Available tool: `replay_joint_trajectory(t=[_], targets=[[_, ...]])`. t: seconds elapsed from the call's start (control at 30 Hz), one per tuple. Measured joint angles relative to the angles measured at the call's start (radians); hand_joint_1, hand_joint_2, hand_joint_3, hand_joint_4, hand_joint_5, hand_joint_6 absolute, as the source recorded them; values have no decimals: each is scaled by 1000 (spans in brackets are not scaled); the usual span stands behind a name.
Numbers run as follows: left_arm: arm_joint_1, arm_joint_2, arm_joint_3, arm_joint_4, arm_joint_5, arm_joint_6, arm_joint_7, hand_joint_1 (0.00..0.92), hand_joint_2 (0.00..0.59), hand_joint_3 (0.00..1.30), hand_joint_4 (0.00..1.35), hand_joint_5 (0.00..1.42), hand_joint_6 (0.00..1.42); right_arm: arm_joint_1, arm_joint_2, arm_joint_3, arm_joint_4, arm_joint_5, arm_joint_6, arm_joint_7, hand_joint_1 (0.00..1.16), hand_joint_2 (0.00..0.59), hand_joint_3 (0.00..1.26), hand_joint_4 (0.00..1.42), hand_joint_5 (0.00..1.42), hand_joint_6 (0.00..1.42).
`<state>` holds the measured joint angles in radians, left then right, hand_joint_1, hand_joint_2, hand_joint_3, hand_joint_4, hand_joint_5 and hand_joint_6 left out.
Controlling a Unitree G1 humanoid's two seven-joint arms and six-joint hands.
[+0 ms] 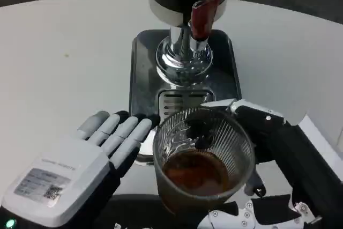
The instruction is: Grasp the cup under the faucet to collect the drink, then remove the cup.
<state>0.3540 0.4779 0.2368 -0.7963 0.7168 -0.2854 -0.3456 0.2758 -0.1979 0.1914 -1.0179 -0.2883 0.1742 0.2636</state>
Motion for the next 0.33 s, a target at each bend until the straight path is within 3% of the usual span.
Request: replay_joint_trajectory(t=[0.33], targets=[[8,0,5,0,2,3,0,0,94,0,0,0,0,-17,1,24,0,-19,0,-2,1134,145,639,905,1010,1402]])
